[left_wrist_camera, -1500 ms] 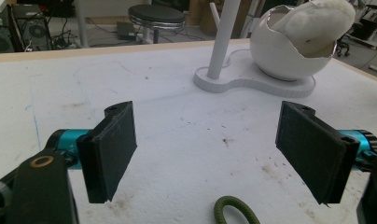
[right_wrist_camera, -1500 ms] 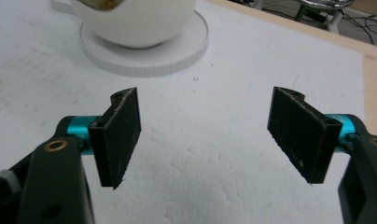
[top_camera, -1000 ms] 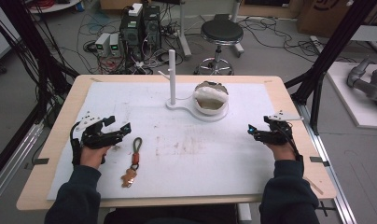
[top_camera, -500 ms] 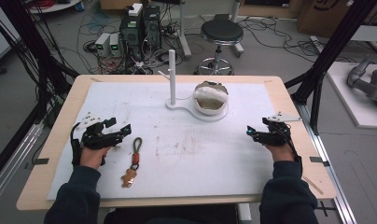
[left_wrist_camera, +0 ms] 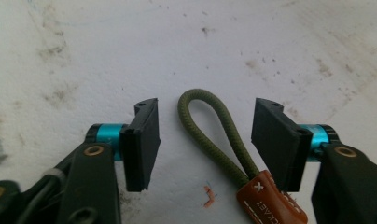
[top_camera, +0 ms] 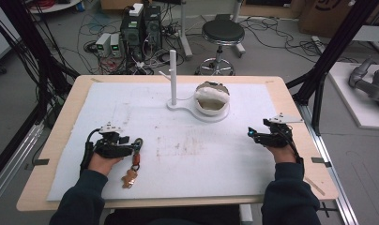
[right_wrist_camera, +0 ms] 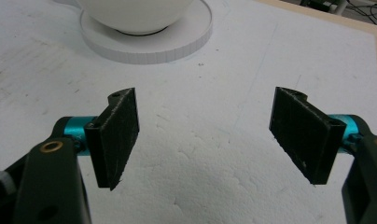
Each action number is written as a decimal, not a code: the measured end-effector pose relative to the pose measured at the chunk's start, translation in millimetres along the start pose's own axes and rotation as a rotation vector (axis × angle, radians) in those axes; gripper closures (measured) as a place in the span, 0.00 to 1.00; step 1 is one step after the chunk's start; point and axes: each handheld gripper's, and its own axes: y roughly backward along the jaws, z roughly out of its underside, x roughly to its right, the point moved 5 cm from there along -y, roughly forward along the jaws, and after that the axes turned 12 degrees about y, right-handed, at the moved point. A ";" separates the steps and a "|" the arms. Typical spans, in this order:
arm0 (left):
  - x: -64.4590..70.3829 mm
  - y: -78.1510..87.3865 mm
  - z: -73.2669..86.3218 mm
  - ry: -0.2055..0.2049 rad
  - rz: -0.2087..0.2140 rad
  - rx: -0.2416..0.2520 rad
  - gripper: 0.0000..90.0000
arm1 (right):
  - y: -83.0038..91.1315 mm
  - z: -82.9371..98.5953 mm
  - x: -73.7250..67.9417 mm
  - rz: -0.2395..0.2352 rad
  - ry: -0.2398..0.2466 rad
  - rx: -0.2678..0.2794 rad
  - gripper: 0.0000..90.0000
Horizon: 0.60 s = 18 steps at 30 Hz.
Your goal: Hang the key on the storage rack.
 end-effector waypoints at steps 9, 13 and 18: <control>3.6 -8.3 0.1 -0.079 -0.121 -0.069 0.84 | -0.9 1.8 0.1 0.001 0.001 -0.005 0.27; 1.8 -11.7 -3.6 -0.073 -0.124 -0.051 0.93 | -1.0 1.6 -0.3 -0.001 0.007 -0.002 0.28; -5.9 -9.9 -17.3 -0.041 -0.138 0.067 0.94 | 0.4 1.1 -0.5 0.000 -0.012 0.009 0.28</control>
